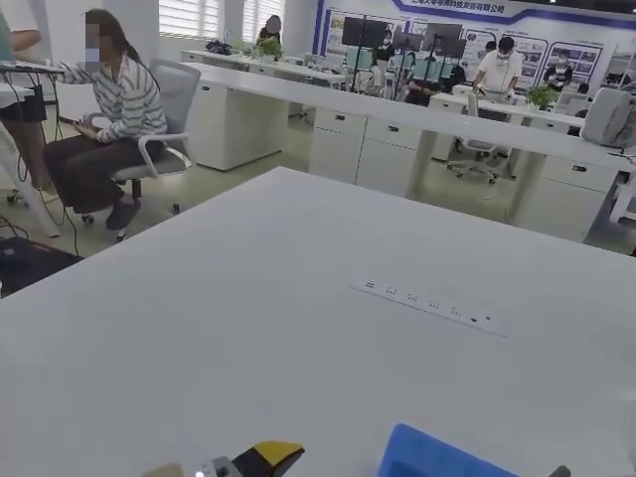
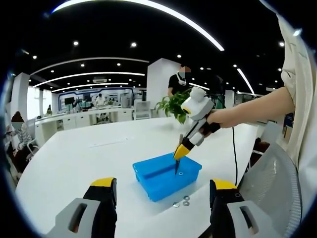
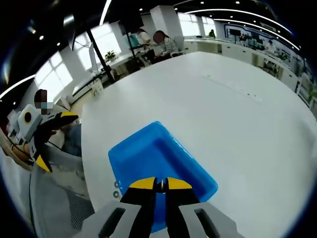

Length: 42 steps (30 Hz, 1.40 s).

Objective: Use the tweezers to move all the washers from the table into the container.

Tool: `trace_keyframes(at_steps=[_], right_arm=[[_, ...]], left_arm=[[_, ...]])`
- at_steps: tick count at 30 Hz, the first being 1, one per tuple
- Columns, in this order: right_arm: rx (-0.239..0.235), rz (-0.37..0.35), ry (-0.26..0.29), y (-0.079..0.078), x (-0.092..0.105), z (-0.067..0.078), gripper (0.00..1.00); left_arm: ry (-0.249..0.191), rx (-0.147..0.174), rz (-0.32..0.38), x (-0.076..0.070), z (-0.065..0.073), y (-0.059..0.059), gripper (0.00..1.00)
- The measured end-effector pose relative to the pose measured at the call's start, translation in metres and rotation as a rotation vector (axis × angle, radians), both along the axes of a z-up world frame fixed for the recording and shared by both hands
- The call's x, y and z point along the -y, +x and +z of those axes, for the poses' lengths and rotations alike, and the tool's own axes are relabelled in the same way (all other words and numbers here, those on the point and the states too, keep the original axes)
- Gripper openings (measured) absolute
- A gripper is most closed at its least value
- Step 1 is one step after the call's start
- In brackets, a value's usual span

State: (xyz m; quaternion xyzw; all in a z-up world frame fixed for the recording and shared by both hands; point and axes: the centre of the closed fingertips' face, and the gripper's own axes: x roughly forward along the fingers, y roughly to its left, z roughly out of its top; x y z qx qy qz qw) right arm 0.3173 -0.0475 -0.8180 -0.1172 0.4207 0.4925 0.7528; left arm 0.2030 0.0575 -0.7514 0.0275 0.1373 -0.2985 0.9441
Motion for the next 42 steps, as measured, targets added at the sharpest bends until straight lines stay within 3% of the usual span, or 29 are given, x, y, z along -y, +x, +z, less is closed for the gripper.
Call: trace_keyframes(at_steps=[10,25,34,42], right_arm=[[0.003,0.028,-0.040,0.002,0.000,-0.006,0.03],[0.024,0.049,-0.057,0.000,0.000,-0.010,0.03],[0.055,0.047,-0.032,-0.006,-0.001,0.004,0.03],[0.061,0.048,0.018,-0.021,-0.002,0.018,0.03]], left_arm=[[-0.002,0.004,0.004,-0.001,0.001,0.001,0.78],[-0.004,0.005,0.003,0.000,0.001,0.002,0.78],[-0.004,0.006,0.004,0.000,0.001,0.002,0.77],[-0.002,0.004,0.000,0.001,0.001,0.001,0.77]])
